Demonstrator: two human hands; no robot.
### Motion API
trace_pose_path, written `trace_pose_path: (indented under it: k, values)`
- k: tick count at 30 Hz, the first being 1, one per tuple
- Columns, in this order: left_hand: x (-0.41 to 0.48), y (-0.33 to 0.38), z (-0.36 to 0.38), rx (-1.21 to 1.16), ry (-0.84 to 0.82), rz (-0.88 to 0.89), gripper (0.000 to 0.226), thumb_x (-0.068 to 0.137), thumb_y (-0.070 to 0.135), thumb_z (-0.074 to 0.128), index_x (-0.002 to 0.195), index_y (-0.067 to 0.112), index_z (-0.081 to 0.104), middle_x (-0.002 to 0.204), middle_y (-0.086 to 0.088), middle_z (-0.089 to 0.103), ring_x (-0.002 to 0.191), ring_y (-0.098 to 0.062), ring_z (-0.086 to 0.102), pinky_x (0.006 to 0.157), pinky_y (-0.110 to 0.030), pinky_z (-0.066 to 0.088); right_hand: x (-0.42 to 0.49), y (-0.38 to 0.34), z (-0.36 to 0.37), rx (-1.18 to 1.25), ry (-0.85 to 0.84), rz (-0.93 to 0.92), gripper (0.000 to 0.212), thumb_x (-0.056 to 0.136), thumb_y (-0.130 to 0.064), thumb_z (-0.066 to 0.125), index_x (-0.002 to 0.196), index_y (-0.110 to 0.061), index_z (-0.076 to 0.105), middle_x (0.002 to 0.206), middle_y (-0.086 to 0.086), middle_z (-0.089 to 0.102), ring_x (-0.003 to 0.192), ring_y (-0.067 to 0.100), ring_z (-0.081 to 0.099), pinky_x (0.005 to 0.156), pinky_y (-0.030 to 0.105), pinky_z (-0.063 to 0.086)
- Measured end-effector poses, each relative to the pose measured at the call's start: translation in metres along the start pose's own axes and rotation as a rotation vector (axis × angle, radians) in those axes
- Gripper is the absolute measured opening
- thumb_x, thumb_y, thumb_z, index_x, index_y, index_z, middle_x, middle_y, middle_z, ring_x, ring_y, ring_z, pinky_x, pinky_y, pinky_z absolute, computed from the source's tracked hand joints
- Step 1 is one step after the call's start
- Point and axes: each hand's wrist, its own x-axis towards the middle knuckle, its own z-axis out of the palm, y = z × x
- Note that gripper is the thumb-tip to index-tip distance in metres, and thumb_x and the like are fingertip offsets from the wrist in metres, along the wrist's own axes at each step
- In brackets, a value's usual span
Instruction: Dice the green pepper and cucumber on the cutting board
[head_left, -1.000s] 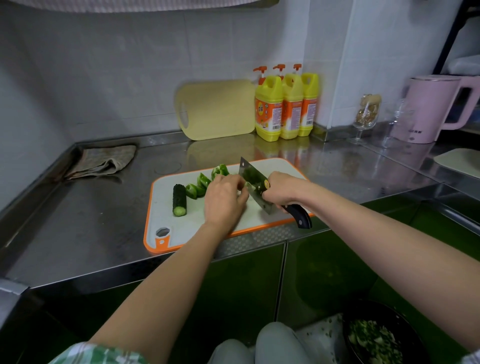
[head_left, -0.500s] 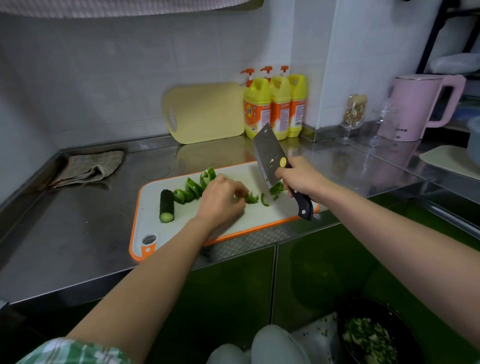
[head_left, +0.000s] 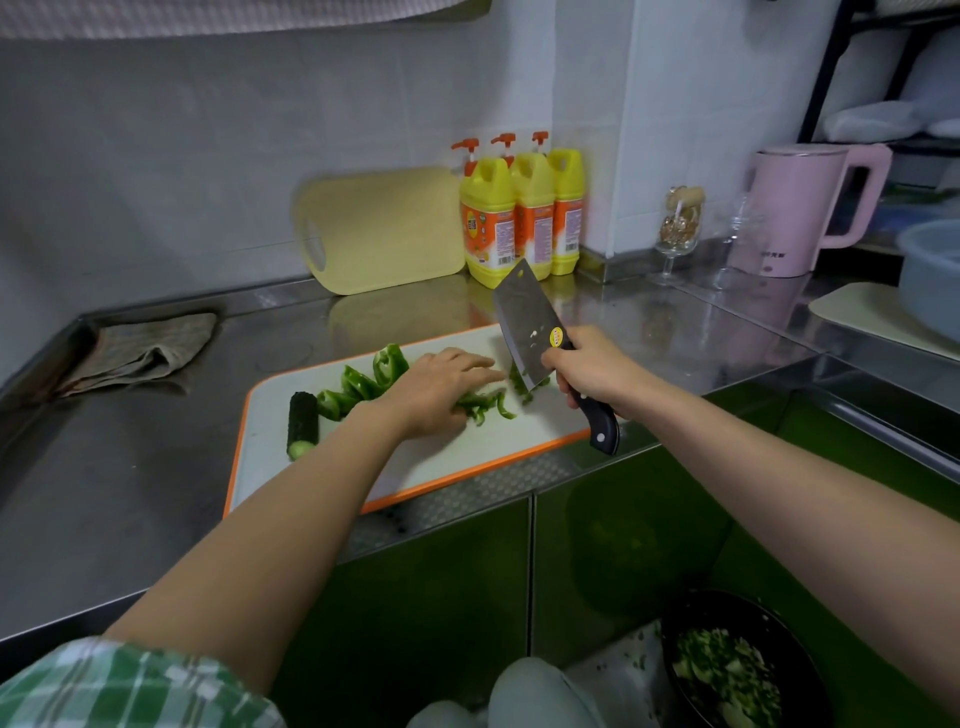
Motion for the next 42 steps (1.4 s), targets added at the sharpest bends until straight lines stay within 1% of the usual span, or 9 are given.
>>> trace_pose_path:
  k: [3, 9, 15, 20, 25, 31, 34, 37, 42]
  values:
    - [0.009, 0.004, -0.005, 0.094, -0.097, 0.085, 0.061, 0.087, 0.017, 0.06, 0.142, 0.037, 0.041, 0.146, 0.001, 0.039, 0.132, -0.023, 0.034, 0.103, -0.037, 0.034, -0.001, 0.0, -0.001, 0.025, 0.021, 0.003, 0.021, 0.093, -0.003, 0.045, 0.074, -0.009, 0.043, 0.058, 0.014, 0.045, 0.035, 0.018, 0.042, 0.038, 0.021, 0.036]
    - [0.008, 0.001, -0.007, 0.195, -0.036, 0.125, 0.033, 0.085, 0.026, 0.057, 0.118, 0.023, 0.056, 0.118, 0.0, 0.055, 0.114, -0.021, 0.047, 0.087, -0.033, 0.034, -0.003, 0.004, 0.002, 0.011, -0.006, 0.026, 0.024, 0.094, -0.001, 0.044, 0.072, -0.009, 0.043, 0.059, 0.013, 0.045, 0.04, 0.02, 0.042, 0.035, 0.016, 0.034]
    - [0.003, 0.005, -0.005, 0.271, -0.002, 0.007, 0.027, 0.089, 0.033, 0.05, 0.107, 0.016, 0.06, 0.107, -0.005, 0.061, 0.104, -0.025, 0.049, 0.081, -0.034, 0.034, -0.002, 0.002, 0.01, -0.04, -0.061, 0.024, 0.018, 0.092, -0.001, 0.045, 0.075, -0.006, 0.046, 0.058, 0.013, 0.046, 0.042, 0.022, 0.044, 0.04, 0.023, 0.038]
    - [-0.008, 0.011, -0.003, 0.142, 0.064, -0.146, 0.023, 0.086, 0.037, 0.054, 0.092, 0.017, 0.065, 0.092, -0.004, 0.067, 0.097, -0.026, 0.051, 0.072, -0.033, 0.029, -0.003, -0.003, 0.016, -0.069, -0.101, 0.021, 0.024, 0.092, 0.0, 0.046, 0.071, -0.01, 0.043, 0.059, 0.011, 0.044, 0.045, 0.022, 0.041, 0.04, 0.025, 0.038]
    - [-0.015, 0.016, 0.006, 0.01, 0.192, -0.269, 0.036, 0.081, 0.052, 0.061, 0.102, 0.024, 0.068, 0.096, 0.0, 0.065, 0.101, -0.025, 0.05, 0.08, -0.035, 0.035, -0.003, -0.005, 0.02, -0.127, -0.126, 0.038, 0.023, 0.092, -0.001, 0.047, 0.072, -0.01, 0.041, 0.059, 0.01, 0.043, 0.046, 0.022, 0.041, 0.041, 0.026, 0.038]
    - [-0.012, 0.025, 0.013, -0.057, 0.316, -0.398, 0.026, 0.082, 0.047, 0.062, 0.092, 0.025, 0.071, 0.088, -0.001, 0.07, 0.098, -0.025, 0.054, 0.079, -0.034, 0.041, -0.006, -0.01, 0.018, -0.211, -0.094, 0.001, 0.023, 0.092, -0.005, 0.049, 0.071, -0.01, 0.041, 0.06, 0.011, 0.046, 0.042, 0.023, 0.046, 0.042, 0.027, 0.042]
    - [-0.016, 0.024, 0.012, -0.061, 0.312, -0.385, 0.041, 0.081, 0.053, 0.058, 0.105, 0.023, 0.07, 0.098, -0.003, 0.068, 0.105, -0.026, 0.05, 0.085, -0.036, 0.039, -0.008, -0.014, 0.017, -0.248, -0.097, -0.017, 0.021, 0.092, -0.007, 0.048, 0.072, -0.01, 0.043, 0.06, 0.011, 0.05, 0.042, 0.023, 0.048, 0.043, 0.027, 0.043]
    - [-0.028, 0.013, 0.006, -0.074, 0.329, -0.418, 0.043, 0.079, 0.046, 0.049, 0.111, 0.023, 0.069, 0.109, -0.005, 0.065, 0.109, -0.026, 0.047, 0.088, -0.035, 0.034, -0.007, -0.013, 0.018, -0.252, -0.096, -0.005, 0.021, 0.092, -0.007, 0.049, 0.072, -0.01, 0.044, 0.06, 0.011, 0.05, 0.041, 0.022, 0.048, 0.042, 0.026, 0.042]
    - [-0.041, 0.0, 0.004, -0.092, 0.191, -0.383, 0.046, 0.085, 0.033, 0.058, 0.13, 0.026, 0.057, 0.128, -0.002, 0.057, 0.119, -0.026, 0.041, 0.093, -0.036, 0.034, -0.008, -0.011, 0.023, -0.219, -0.106, 0.012, 0.022, 0.091, -0.004, 0.049, 0.071, -0.009, 0.043, 0.06, 0.012, 0.047, 0.043, 0.023, 0.046, 0.042, 0.027, 0.041]
